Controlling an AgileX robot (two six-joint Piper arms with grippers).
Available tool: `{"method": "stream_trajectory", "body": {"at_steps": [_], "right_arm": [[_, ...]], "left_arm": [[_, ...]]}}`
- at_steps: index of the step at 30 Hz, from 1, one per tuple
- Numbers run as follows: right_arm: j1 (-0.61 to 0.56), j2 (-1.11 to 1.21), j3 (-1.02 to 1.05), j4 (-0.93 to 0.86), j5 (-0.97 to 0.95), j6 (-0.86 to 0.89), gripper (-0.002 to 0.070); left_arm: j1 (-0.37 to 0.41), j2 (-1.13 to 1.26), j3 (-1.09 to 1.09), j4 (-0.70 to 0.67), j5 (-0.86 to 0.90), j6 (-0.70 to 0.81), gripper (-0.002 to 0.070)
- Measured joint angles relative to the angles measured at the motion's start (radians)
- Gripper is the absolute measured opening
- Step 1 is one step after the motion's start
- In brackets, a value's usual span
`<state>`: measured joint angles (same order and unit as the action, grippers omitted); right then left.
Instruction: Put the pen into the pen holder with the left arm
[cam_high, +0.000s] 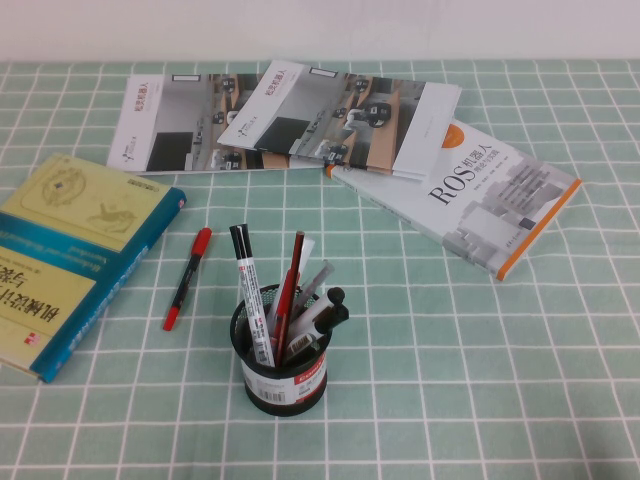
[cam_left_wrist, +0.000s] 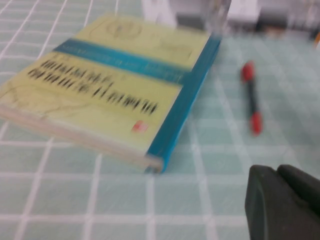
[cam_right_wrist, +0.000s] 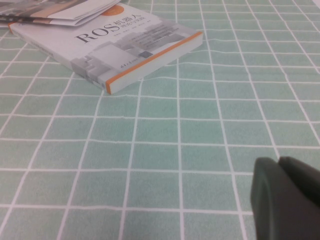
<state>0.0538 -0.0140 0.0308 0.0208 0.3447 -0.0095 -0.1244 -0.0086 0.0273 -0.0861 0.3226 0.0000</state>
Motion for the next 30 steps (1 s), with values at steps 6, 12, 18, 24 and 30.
{"method": "stream_trajectory", "body": {"at_steps": [6, 12, 18, 24, 30], "right_arm": [[0.000, 0.000, 0.000, 0.000, 0.000, 0.000, -0.0020], [0.000, 0.000, 0.000, 0.000, 0.000, 0.000, -0.0020], [0.000, 0.000, 0.000, 0.000, 0.000, 0.000, -0.0020], [0.000, 0.000, 0.000, 0.000, 0.000, 0.000, -0.0020], [0.000, 0.000, 0.000, 0.000, 0.000, 0.000, -0.0020]], "left_arm": [[0.000, 0.000, 0.000, -0.254, -0.186, -0.068, -0.0004], [0.000, 0.000, 0.000, -0.324, -0.233, -0.076, -0.0004], [0.000, 0.005, -0.005, -0.331, -0.247, -0.076, -0.0004], [0.000, 0.201, -0.190, -0.332, -0.104, -0.048, -0.0004], [0.000, 0.495, -0.421, -0.332, 0.060, 0.025, -0.0004]]}}
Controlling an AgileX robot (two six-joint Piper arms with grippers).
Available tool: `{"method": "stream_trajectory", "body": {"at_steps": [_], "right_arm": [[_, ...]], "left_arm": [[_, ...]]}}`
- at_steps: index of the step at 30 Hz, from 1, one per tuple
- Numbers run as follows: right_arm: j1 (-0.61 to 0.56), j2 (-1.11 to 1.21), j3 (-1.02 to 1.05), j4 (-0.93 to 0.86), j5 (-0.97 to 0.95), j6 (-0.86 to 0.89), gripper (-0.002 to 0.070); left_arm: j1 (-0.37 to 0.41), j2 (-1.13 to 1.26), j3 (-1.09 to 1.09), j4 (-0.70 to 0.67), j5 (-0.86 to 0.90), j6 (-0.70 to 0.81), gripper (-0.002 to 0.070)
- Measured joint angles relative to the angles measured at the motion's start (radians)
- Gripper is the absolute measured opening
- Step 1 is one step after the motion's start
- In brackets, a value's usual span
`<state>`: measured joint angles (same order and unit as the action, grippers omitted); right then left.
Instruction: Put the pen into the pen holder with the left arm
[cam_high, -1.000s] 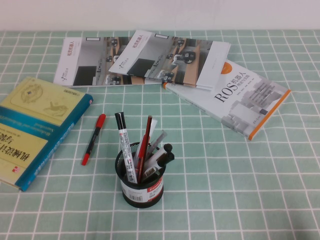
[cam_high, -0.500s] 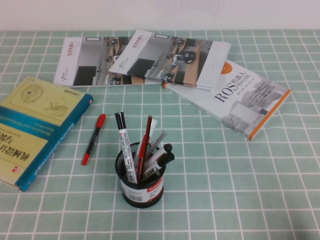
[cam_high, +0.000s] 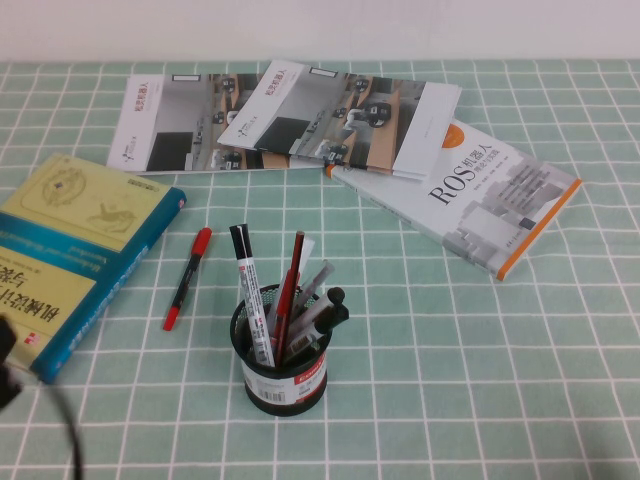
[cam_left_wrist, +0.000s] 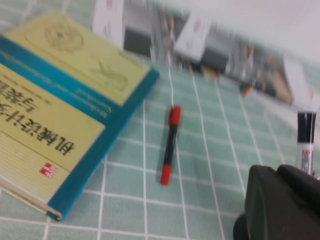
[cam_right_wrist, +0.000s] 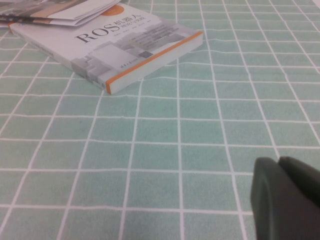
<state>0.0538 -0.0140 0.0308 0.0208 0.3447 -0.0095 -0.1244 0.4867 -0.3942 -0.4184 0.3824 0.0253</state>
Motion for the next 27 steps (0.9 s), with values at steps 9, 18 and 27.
{"method": "stream_trajectory", "body": {"at_steps": [9, 18, 27], "right_arm": [[0.000, 0.000, 0.000, 0.000, 0.000, 0.000, -0.0020], [0.000, 0.000, 0.000, 0.000, 0.000, 0.000, -0.0020], [0.000, 0.000, 0.000, 0.000, 0.000, 0.000, -0.0020]], "left_arm": [[0.000, 0.426, -0.324, 0.002, 0.189, 0.156, -0.0004], [0.000, 0.804, -0.665, 0.006, 0.382, 0.185, -0.0004], [-0.104, 1.175, -1.045, 0.138, 0.508, 0.122, -0.0004]]}}
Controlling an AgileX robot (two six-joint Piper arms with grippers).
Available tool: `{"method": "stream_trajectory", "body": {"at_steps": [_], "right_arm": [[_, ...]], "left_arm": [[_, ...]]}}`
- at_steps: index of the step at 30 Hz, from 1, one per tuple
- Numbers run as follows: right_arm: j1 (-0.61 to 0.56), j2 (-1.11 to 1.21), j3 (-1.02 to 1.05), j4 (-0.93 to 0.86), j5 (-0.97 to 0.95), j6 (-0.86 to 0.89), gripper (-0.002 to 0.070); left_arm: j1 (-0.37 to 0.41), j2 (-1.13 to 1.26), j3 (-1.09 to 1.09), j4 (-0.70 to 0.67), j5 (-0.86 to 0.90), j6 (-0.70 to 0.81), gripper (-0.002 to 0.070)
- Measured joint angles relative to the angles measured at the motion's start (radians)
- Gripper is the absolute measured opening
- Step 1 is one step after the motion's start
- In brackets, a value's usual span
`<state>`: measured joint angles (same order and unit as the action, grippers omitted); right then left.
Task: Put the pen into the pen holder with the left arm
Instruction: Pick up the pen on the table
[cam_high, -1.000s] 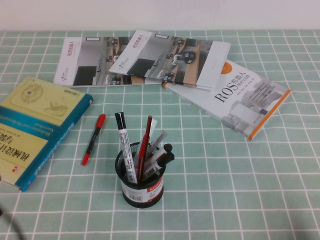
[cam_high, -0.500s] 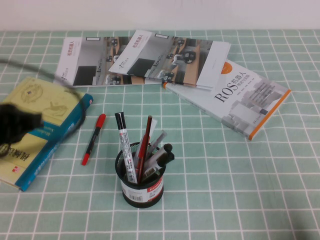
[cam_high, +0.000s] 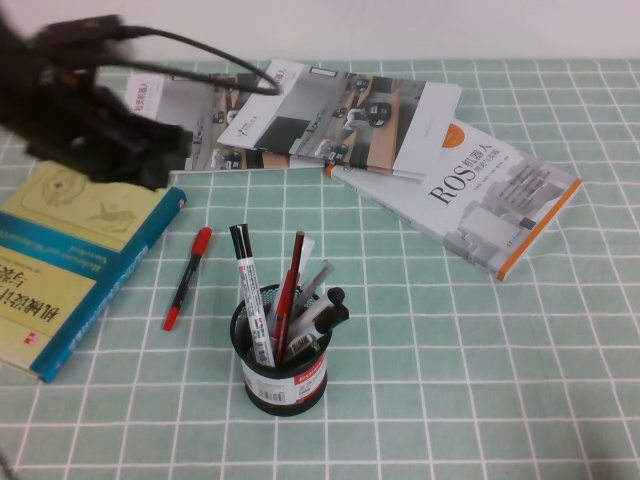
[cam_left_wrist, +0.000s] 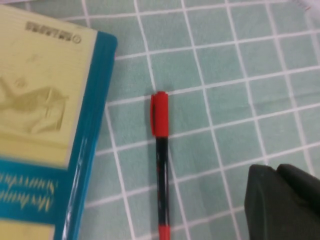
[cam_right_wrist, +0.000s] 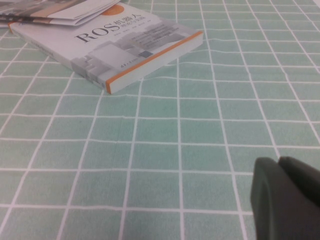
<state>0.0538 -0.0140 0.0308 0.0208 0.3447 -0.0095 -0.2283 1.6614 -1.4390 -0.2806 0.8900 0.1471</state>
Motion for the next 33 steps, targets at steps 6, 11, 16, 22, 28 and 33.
{"method": "stream_trajectory", "body": {"at_steps": [6, 11, 16, 22, 28, 33], "right_arm": [[0.000, 0.000, 0.000, 0.000, 0.000, 0.000, -0.0020], [0.000, 0.000, 0.000, 0.000, 0.000, 0.000, -0.0020], [0.000, 0.000, 0.000, 0.000, 0.000, 0.000, -0.0020], [0.000, 0.000, 0.000, 0.000, 0.000, 0.000, -0.0020], [0.000, 0.000, 0.000, 0.000, 0.000, 0.000, -0.0020], [0.000, 0.000, 0.000, 0.000, 0.000, 0.000, -0.0020]], "left_arm": [[-0.040, 0.222, -0.236, 0.101, 0.162, -0.049, -0.0004], [-0.042, 0.344, -0.330, 0.144, 0.248, -0.053, -0.0004], [-0.057, 0.421, -0.337, 0.177, 0.274, -0.026, -0.0004], [-0.089, 0.444, -0.337, 0.167, 0.265, 0.058, 0.0064], [-0.091, 0.444, -0.337, 0.178, 0.256, 0.067, 0.0274], [-0.091, 0.444, -0.337, 0.223, 0.223, 0.078, 0.0313]]}}
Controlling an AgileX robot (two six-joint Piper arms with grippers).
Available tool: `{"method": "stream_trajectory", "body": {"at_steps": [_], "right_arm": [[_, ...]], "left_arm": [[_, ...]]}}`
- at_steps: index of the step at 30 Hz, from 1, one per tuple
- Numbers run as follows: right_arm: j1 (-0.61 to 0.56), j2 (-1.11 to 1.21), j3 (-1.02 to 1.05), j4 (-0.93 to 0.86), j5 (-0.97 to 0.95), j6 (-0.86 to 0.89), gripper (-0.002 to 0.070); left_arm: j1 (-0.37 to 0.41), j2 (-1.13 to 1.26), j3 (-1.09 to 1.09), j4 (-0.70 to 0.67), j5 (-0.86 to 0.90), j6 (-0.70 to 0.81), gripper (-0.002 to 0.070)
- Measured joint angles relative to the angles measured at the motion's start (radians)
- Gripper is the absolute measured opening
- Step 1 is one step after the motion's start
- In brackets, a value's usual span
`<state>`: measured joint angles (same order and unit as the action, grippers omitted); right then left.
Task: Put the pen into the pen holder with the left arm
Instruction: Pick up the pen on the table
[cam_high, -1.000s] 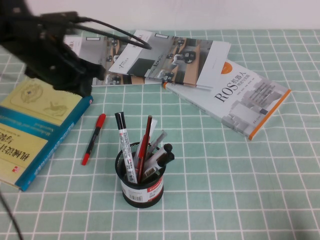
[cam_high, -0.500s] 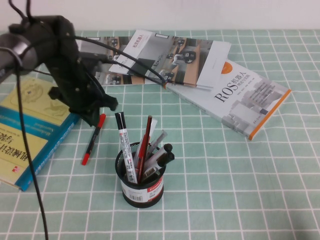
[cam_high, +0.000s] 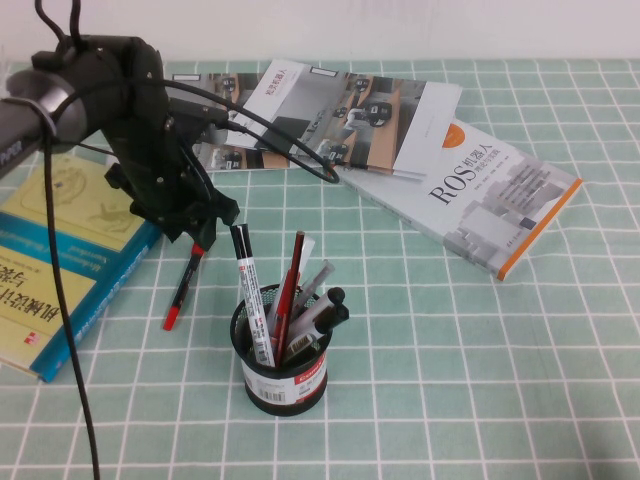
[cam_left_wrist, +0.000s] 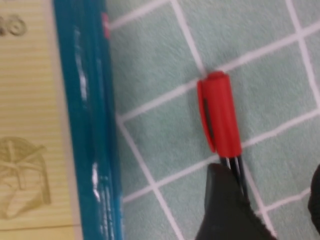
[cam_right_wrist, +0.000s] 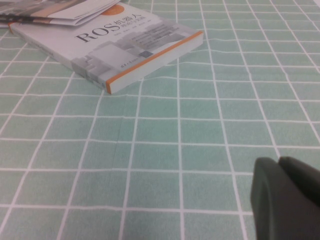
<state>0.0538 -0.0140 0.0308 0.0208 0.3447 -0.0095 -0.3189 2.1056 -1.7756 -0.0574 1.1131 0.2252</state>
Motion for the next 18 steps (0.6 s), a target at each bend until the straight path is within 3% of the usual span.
{"method": "stream_trajectory", "body": {"at_steps": [18], "right_arm": [[0.000, 0.000, 0.000, 0.000, 0.000, 0.000, -0.0020]], "left_arm": [[-0.002, 0.059, 0.048, 0.006, -0.077, 0.008, 0.0318]]}}
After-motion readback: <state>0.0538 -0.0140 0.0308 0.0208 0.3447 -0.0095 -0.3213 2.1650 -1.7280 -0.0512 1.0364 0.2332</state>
